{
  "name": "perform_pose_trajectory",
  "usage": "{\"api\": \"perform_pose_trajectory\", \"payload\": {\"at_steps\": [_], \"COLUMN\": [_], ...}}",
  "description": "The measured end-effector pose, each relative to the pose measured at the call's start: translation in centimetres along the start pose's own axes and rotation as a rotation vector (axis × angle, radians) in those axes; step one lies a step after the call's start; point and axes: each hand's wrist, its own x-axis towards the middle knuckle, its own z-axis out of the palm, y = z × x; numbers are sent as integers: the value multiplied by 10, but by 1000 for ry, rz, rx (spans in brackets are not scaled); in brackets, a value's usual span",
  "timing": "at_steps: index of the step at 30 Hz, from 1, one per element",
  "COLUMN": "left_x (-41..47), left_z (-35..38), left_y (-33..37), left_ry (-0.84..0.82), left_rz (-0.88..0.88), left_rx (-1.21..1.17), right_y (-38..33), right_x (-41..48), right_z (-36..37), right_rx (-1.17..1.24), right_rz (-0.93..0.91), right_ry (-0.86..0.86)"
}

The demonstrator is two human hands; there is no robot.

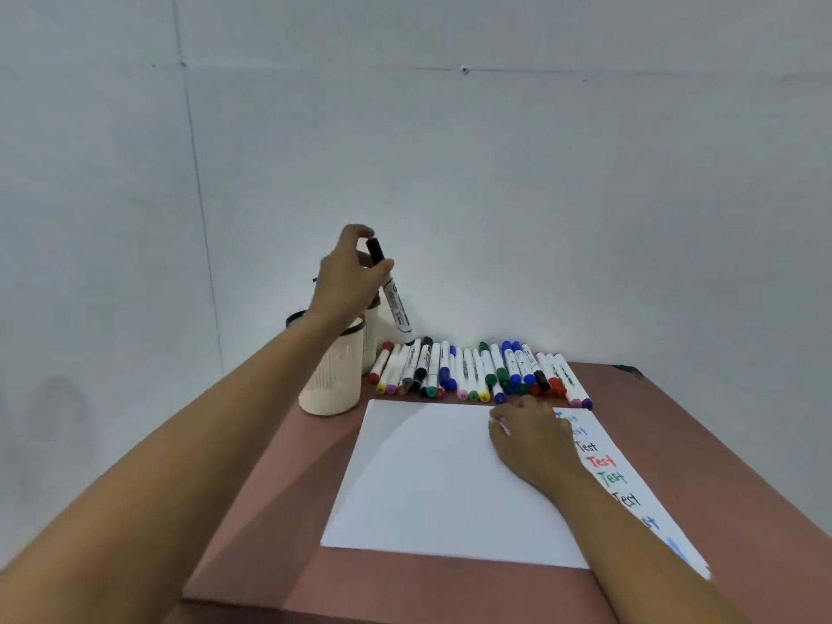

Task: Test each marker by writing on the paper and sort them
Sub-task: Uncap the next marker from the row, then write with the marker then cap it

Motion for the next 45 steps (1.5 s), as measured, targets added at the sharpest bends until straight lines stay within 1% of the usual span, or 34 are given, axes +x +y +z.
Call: {"api": "perform_pose_trajectory", "payload": {"at_steps": [7, 10, 13, 17, 20, 22, 24, 26, 28, 30, 34, 36, 37, 39, 43, 45], "left_x": [63, 75, 78, 79, 79, 79, 81, 87, 89, 84, 51, 22, 6, -32, -89, -101], "left_z": [-24, -23, -14, -1, 1, 0, -2, -5, -9, -10, 3, 17, 25, 43, 73, 77], "left_y": [-8, -19, -41, -64, -78, -82, -79, -77, -74, -65, -20, -1, 3, -1, -40, -57], "left_ry": [162, 185, 120, -28, -209, -275, -283, -294, -254, -173, -85, -78, -108, -228, -515, -590], "left_rz": [58, 53, 33, -19, -96, -161, -213, -235, -206, -134, 120, 229, 259, 257, 169, 124], "left_rx": [98, 164, 250, 457, 657, 736, 769, 663, 518, 449, 438, 386, 357, 333, 452, 502], "right_y": [0, 1, 1, 1, 1, 1, 1, 2, 2, 2, 2, 2, 2, 2, 3, 2], "right_x": [1, 2, 2, 4, 5, 5, 4, 5, 4, 4, 3, 3, 4, 3, 4, 5], "right_z": [1, 2, 2, 4, 4, 4, 5, 5, 4, 4, 3, 2, 2, 1, -1, -3], "right_rx": [-3, -6, 7, -3, -8, -3, 0, 1, 4, 12, 26, 38, 49, 76, 107, 113], "right_rz": [5, 4, 11, 3, 4, 1, -5, -4, 0, 5, 10, 20, 25, 37, 54, 63], "right_ry": [8, 1, -3, -3, -6, -3, 5, 9, 7, 5, 2, -5, -10, -24, -30, -41]}}
